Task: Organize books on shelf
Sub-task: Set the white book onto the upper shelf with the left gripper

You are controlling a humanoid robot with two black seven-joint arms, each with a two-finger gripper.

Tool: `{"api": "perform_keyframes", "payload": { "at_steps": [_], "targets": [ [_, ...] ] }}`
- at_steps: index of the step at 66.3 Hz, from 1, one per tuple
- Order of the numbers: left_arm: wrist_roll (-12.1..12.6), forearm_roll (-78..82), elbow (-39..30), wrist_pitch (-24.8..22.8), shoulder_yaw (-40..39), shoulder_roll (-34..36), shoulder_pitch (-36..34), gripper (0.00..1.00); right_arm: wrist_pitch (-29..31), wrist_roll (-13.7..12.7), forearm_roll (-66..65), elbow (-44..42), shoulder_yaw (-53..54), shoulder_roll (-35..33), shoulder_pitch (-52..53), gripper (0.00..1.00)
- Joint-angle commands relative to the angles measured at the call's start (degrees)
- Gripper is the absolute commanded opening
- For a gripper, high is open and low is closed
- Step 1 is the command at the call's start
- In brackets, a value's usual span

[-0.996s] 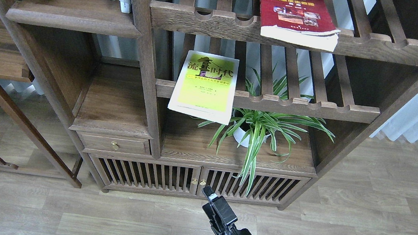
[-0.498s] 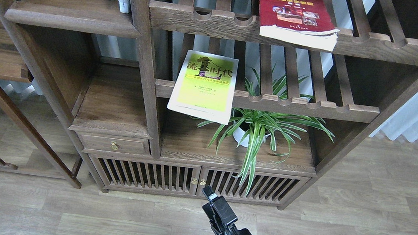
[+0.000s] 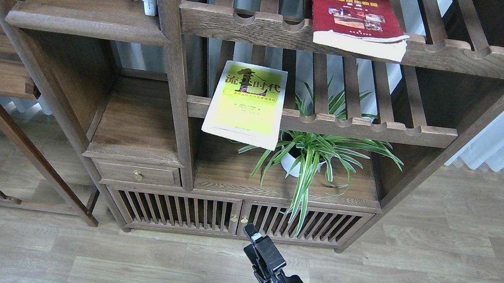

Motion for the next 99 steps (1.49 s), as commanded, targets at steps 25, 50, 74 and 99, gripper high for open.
{"api": "perform_keyframes", "payload": {
  "at_steps": [25,50,74,99],
  "targets": [
    [-18.3,0.3,2.5,0.0,2.0,-0.5,4.7,0.06,0.0,0.1,0.1,0.6,0.1,0.0,-0.3,0.99],
    [-19.1,0.2,6.4,0.0,1.6,-4.3,5.9,0.06,0.0,0.1,0.2,0.6,0.1,0.0,-0.5,0.99],
    [-15.8,2.4,9.1,0.0,5.7,-4.6,2.8,0.05,0.0,0.2,0.2,0.8,0.1,0.0,-0.7,0.99],
    [-14.5,5.4,9.1,0.0,7.6,-4.2,2.8,0.05,0.0,0.2,0.2,1.1,0.0,0.0,-0.7,0.99]
  ]
}}
